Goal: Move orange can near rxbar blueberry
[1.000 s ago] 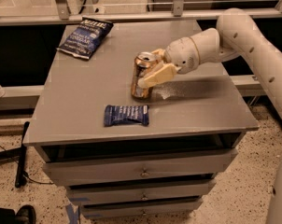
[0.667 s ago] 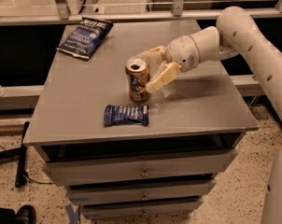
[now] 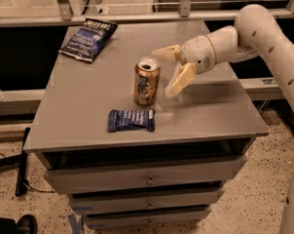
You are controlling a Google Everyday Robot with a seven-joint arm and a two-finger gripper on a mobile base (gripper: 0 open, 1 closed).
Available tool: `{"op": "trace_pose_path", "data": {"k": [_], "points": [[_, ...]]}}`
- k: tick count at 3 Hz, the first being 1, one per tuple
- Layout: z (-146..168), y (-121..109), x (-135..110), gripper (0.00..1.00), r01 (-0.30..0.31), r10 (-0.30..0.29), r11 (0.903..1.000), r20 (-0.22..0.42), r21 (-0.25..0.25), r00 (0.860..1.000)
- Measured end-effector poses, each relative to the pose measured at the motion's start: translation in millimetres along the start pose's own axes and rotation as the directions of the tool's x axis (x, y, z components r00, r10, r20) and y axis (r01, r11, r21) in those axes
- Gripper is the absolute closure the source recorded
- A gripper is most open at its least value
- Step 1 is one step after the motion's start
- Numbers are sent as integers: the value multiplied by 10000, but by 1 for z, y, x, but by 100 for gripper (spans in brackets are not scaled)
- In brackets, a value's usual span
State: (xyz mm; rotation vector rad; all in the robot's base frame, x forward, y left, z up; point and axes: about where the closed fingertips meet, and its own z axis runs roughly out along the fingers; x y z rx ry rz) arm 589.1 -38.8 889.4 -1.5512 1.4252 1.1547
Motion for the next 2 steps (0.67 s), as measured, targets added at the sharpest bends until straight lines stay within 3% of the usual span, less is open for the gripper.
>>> {"op": "trace_pose_path", "data": {"k": [1, 2], "points": [[-53, 3, -13, 0, 30, 6, 9941, -335, 1087, 9994], [-59, 0, -18, 0, 122, -81, 9920, -338, 1254, 9994]]}}
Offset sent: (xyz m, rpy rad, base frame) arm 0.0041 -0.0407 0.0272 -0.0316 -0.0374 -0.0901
